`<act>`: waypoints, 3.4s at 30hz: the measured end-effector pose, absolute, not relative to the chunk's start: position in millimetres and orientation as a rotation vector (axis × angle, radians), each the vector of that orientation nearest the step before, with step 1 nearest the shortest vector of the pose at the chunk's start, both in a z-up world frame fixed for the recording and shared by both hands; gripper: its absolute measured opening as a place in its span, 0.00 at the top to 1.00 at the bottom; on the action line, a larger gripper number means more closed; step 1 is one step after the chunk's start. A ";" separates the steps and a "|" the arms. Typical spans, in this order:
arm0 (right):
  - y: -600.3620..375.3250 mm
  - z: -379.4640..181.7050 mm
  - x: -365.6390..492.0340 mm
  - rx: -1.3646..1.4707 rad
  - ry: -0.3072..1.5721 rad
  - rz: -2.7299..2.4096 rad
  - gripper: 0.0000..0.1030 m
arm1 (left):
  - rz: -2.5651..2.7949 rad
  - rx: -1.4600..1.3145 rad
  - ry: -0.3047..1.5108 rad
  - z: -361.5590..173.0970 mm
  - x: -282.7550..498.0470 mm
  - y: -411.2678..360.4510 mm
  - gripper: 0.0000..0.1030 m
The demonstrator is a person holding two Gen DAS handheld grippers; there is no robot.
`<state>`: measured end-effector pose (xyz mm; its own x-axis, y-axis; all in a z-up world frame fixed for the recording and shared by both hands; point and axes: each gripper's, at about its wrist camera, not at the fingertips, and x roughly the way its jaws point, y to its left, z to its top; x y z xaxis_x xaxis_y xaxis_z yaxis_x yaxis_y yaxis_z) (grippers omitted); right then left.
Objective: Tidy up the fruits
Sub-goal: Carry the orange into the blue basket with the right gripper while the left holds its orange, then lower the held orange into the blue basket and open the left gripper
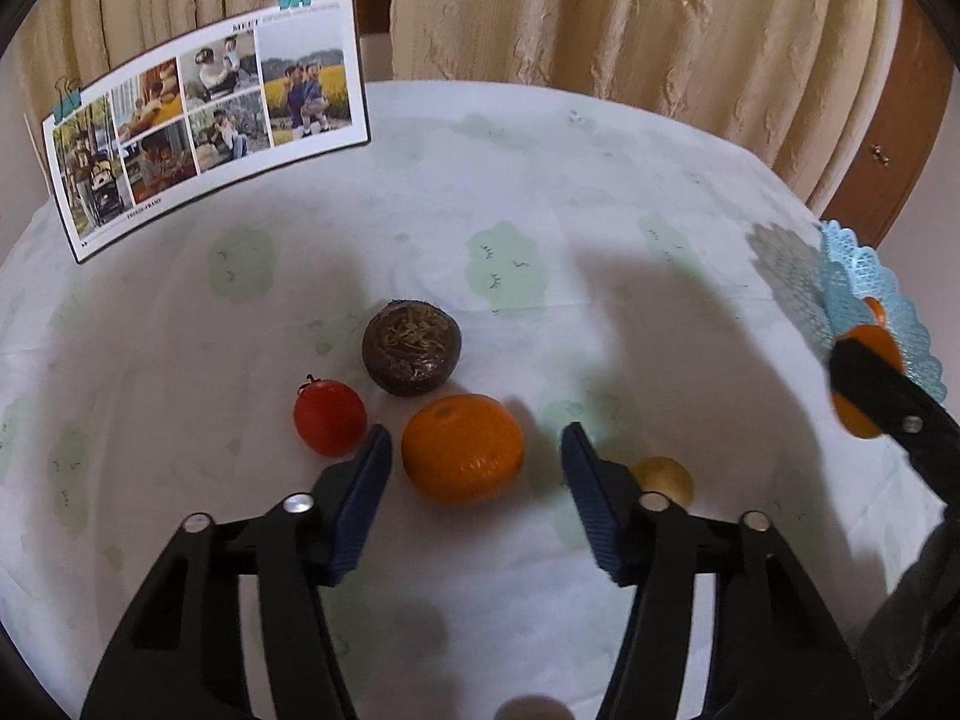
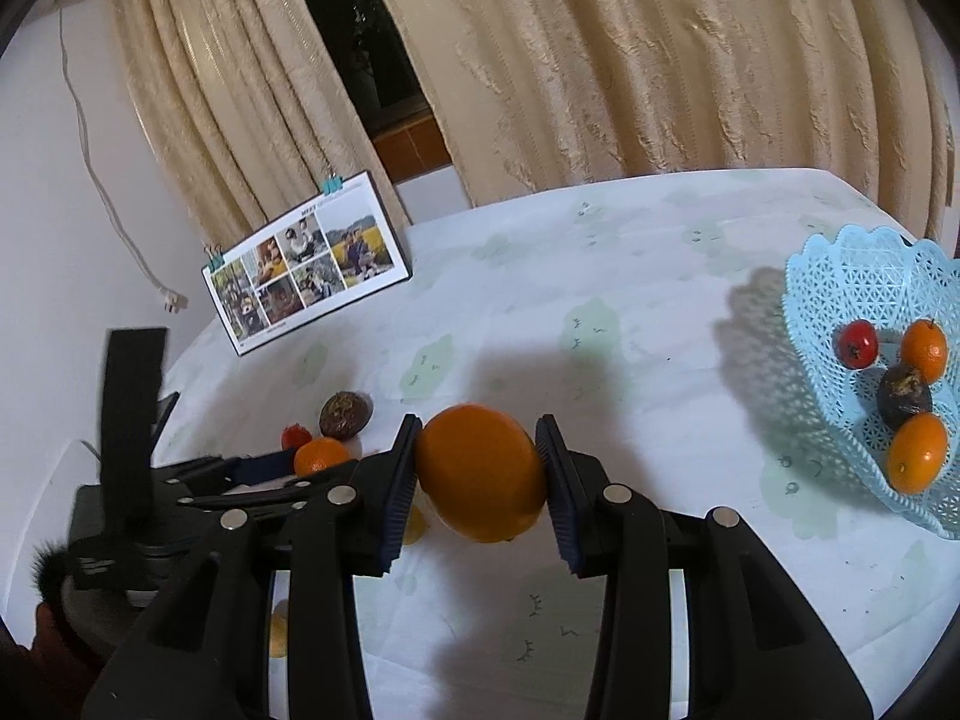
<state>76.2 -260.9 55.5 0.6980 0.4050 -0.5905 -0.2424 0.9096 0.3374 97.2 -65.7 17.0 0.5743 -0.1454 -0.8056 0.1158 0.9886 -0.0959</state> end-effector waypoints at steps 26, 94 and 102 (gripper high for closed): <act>-350.4 79.8 56.5 0.378 0.512 0.080 0.61 | -0.232 0.024 0.868 61.1 74.7 -99.2 0.61; -482.2 63.4 13.1 0.550 0.407 -0.437 0.35 | -0.572 0.240 0.753 85.3 95.6 -327.9 0.42; -479.3 63.6 13.4 0.536 0.411 -0.444 0.35 | -0.530 0.255 0.713 92.1 90.1 -316.4 0.32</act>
